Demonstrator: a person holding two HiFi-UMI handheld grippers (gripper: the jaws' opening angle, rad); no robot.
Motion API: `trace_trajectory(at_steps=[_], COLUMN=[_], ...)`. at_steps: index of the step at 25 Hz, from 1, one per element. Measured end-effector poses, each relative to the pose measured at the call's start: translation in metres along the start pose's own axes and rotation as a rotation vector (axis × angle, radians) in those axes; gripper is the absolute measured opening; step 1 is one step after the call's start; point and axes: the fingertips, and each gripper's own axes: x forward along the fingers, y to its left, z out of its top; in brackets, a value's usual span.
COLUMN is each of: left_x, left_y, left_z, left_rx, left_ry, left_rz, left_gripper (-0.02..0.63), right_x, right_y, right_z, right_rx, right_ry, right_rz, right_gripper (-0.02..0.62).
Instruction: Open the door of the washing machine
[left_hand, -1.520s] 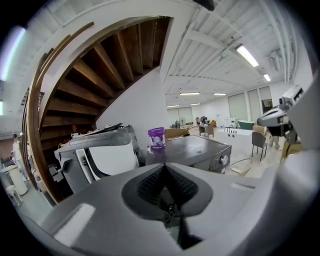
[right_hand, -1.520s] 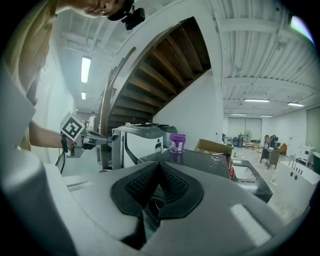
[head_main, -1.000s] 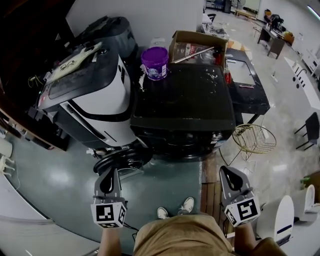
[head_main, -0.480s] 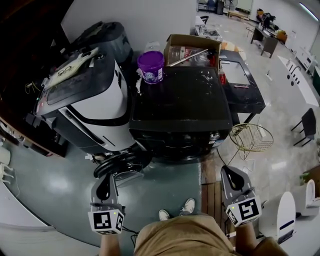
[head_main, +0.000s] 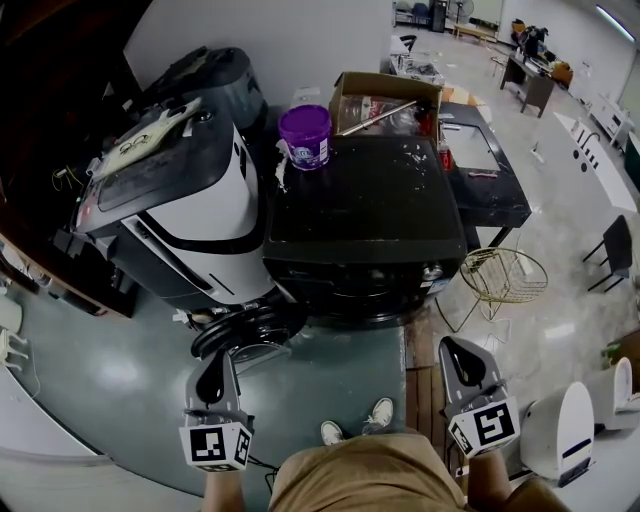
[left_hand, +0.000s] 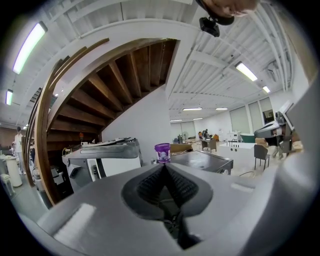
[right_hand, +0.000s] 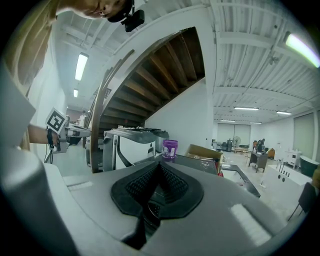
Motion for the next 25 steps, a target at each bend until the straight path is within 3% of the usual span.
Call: trace_trajectory(at_steps=[25], left_x=[-0.019], left_y=[-0.015], left_z=[-0.003], left_rx=[-0.011], left_ry=[-0.001], left_rz=[-0.023], left_gripper=[0.058], right_x=[-0.023], right_y=[0.017], right_z=[-0.011], right_rx=[-0.001], right_ry=[0.022], right_rz=[0.012], right_gripper=[0.005])
